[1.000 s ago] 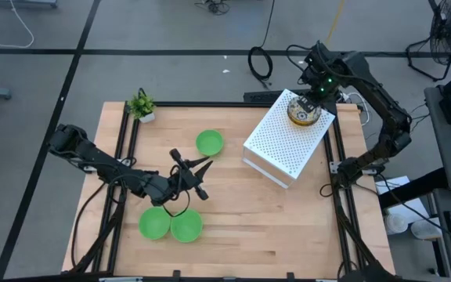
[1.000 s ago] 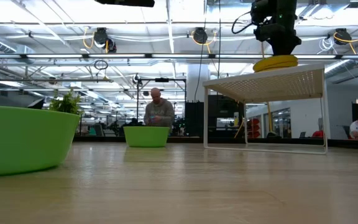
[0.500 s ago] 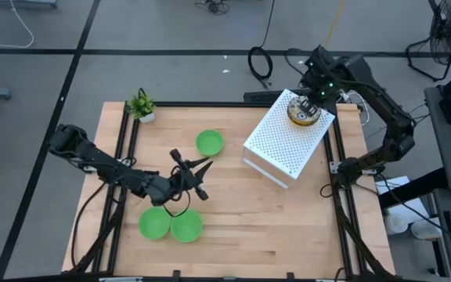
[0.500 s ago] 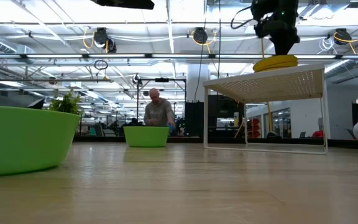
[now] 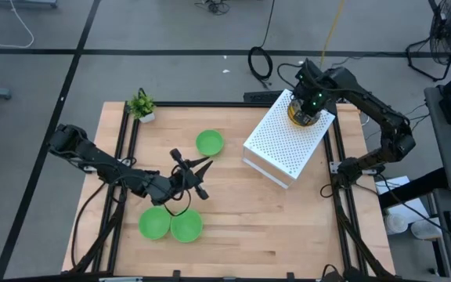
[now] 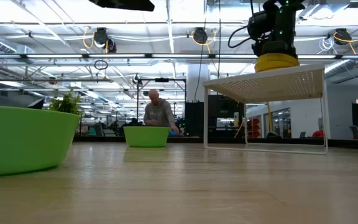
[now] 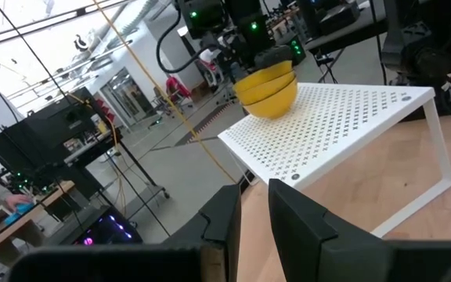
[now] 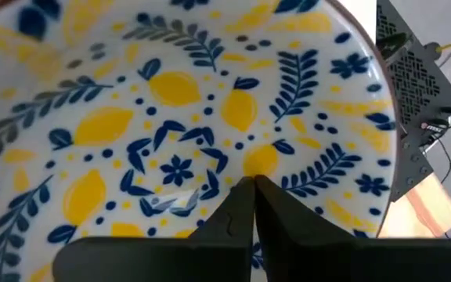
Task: Pick & Place Mini bowls
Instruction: Stack the right yellow patterned bowl on top of the other yellow patterned bowls on the shelf
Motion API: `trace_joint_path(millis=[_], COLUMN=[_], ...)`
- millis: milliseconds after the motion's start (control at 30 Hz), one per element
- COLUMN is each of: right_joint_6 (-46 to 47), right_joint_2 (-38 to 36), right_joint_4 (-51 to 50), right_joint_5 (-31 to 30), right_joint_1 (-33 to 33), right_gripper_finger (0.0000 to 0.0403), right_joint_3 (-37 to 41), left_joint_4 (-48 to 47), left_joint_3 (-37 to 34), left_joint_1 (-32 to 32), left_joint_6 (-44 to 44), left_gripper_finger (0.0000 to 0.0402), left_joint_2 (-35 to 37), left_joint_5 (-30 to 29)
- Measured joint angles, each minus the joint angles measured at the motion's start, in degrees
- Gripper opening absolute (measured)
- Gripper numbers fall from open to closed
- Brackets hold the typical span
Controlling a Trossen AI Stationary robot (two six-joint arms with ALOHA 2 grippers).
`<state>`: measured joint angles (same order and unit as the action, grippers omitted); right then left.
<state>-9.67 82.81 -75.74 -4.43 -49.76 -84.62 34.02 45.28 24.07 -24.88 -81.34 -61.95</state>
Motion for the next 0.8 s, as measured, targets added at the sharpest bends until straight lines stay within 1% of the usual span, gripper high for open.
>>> trace_joint_path(millis=[200, 333, 467, 600, 800], right_joint_6=[0.44, 0.85, 1.51, 2.52, 2.99], right_joint_2=[-0.17, -1.80, -3.45, -3.62, -3.55], right_joint_4=[-0.62, -0.31, -0.87, -3.63, 1.41], right_joint_5=[0.04, 0.00, 0.73, 4.38, 4.43], right_joint_1=[0.00, 0.24, 1.99, 4.52, 8.23], right_gripper_finger=[0.0001, 0.0001, 0.0001, 0.0000, 0.0000], right_joint_3=[-1.36, -3.65, -4.13, -4.16, -1.12], left_joint_4=[0.02, 0.02, 0.02, 0.02, 0.04], left_joint_3=[0.00, 0.00, 0.00, 0.00, 0.00], left_joint_1=[-0.04, -0.04, -0.04, -0.04, -0.05], left_joint_6=[-0.02, -0.05, -0.07, -0.09, -0.02], left_gripper_finger=[0.0074, 0.0074, 0.0074, 0.0074, 0.0074], left_joint_2=[0.00, 0.00, 0.00, 0.00, 0.00], left_joint_5=[0.02, 0.04, 0.04, 0.02, 0.02])
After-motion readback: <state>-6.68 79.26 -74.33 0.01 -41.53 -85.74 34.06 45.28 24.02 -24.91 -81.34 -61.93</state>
